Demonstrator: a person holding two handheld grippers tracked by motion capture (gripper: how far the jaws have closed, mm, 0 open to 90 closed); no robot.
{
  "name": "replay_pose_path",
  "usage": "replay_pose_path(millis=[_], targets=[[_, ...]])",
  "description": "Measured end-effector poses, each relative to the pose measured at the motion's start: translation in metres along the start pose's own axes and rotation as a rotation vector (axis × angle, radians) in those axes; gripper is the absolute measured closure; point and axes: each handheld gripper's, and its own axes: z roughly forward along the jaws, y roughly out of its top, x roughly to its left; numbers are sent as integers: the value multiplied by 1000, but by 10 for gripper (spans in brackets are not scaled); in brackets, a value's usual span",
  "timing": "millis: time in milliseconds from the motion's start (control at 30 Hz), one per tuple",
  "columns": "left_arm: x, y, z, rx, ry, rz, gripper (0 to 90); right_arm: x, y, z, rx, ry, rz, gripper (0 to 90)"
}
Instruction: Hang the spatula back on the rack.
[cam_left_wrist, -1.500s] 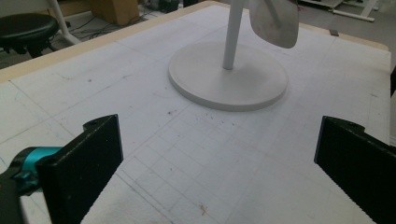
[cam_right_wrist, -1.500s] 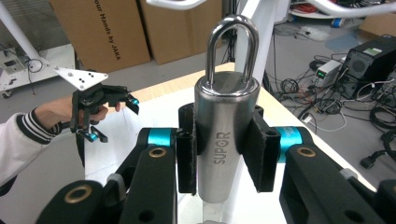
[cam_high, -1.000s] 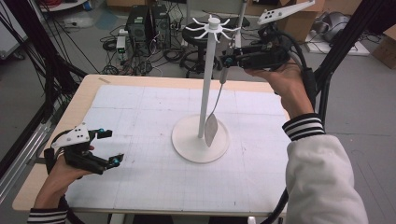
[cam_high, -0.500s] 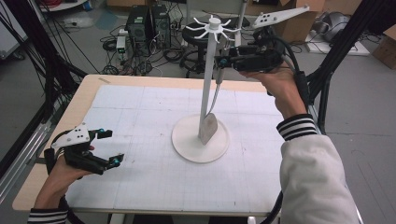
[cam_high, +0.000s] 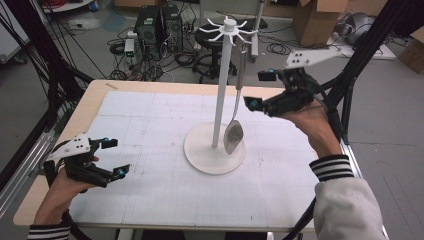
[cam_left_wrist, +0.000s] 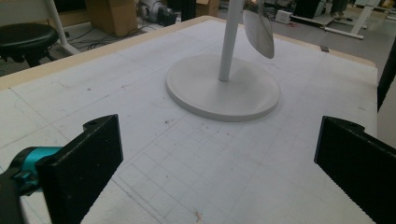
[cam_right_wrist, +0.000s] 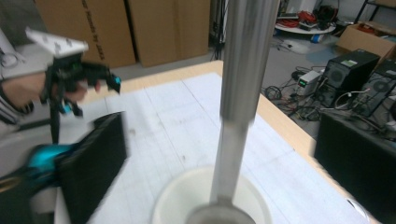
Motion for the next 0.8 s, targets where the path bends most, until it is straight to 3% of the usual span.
replay_pose_path(millis=[133, 167, 233, 300, 333, 500, 600, 700, 800], targets=[[0, -1, 1, 1, -9, 5, 17, 8, -29, -7, -8, -23, -26, 4], [0, -2, 1, 0, -10, 7, 17, 12, -45, -10, 1, -13, -40, 4], [-1, -2, 1, -3, -16, 9, 17, 13, -53, -11, -2, -13, -43, 4], [-1, -2, 0, -7, -20, 9, 17, 14, -76, -15, -7, -8, -36, 4], [-1, -3, 0, -8, -16, 6, 17, 14, -76, -15, -7, -8, -36, 4], [-1, -6, -1, -8, -29, 11, 17, 17, -117, -17, -20, -36, 4, 4], [-1, -7, -2, -17, -38, 14, 17, 18, -131, -17, -21, -46, 13, 4], [-1, -8, -3, -17, -38, 14, 17, 20, -159, -18, -29, -86, 31, 4], [0, -10, -3, -15, -33, 9, 17, 20, -171, -18, -41, -98, 48, 4]])
